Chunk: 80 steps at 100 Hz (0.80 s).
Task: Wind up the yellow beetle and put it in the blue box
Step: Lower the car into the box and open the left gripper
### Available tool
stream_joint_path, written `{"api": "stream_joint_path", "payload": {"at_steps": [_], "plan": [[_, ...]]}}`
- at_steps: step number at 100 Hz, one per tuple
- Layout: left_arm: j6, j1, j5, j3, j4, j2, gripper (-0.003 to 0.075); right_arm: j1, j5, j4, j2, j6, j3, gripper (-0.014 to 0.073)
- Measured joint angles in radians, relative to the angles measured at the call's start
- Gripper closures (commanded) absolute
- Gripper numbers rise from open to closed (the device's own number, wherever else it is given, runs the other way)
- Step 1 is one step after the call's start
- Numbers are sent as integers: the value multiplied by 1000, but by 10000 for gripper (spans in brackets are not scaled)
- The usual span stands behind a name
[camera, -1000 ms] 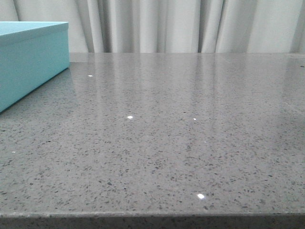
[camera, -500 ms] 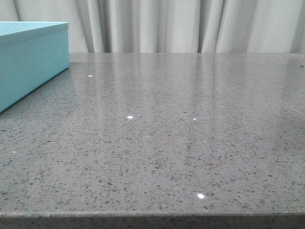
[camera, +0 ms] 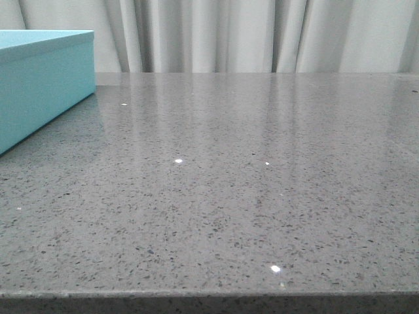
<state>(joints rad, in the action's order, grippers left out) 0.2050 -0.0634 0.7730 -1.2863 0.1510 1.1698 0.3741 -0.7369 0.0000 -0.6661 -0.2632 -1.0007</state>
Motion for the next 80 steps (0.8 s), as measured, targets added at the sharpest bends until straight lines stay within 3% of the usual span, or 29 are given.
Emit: {"api": "stream_joint_path", "payload": {"at_steps": [20,37,80], "plan": [[3,0,-56,133,18,-161,702,0,55,-11,91,2,109,489],[15,0,-76,251,42,-297,741,0,82,-18,160,2,182,654],[25,0,-297,599,49,-629,741,0,297,-69,348,2,413,660]]}}
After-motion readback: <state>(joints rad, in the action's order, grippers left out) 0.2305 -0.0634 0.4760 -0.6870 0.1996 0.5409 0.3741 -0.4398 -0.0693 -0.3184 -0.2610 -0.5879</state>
